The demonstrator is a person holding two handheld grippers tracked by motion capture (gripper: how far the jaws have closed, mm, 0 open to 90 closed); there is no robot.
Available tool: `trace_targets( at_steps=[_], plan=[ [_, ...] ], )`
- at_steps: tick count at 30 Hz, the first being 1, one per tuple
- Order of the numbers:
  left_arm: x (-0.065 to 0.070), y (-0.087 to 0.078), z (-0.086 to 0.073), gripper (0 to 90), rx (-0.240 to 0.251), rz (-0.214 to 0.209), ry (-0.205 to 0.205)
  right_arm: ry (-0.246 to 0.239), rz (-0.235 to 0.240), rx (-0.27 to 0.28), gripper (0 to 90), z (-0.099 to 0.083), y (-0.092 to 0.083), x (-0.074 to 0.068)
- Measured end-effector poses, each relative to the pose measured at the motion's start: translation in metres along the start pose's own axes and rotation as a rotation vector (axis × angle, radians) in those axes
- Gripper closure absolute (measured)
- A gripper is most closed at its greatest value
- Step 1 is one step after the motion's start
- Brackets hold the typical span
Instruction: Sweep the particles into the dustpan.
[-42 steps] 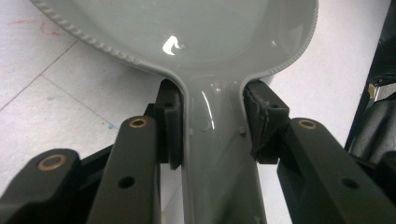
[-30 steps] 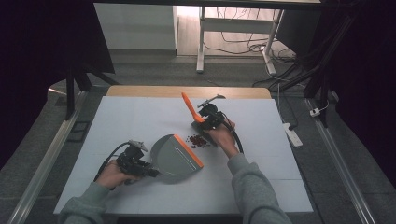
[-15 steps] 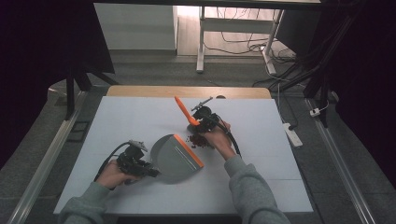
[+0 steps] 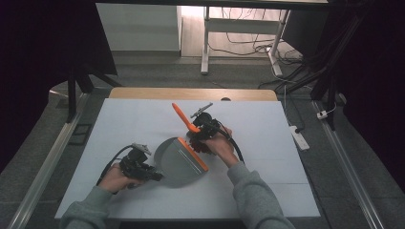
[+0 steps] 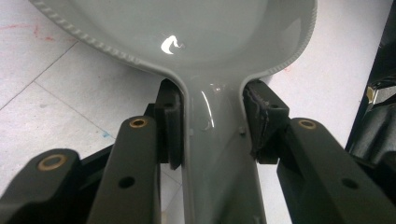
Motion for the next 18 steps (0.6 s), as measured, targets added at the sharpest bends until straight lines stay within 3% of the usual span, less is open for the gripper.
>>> trace_targets(
  at_steps=[8, 12, 18],
  plan=[
    [0.000, 0.000, 0.000, 61.6, 0.000, 0.001, -0.001, 0.007, 0.040, 0.012, 70.3, 0.001, 0.000, -0.007],
    [0.000, 0.000, 0.000, 61.6, 0.000, 0.001, 0.000, 0.011, 0.087, 0.034, 70.3, 0.003, 0.001, -0.012],
    [0.000, 0.000, 0.000, 61.6, 0.000, 0.000, -0.002, -0.010, 0.099, 0.044, 70.3, 0.008, 0.001, -0.024]
  ],
)
Point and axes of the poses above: each handheld gripper's, and its own axes: y roughly forward along the jaws, z roughly out of its top, x roughly to its right, the point moved 4 cm from there along y, roughly forward along the jaws, and after that the axes turned 5 degrees about -y, right-handed, at the moved point
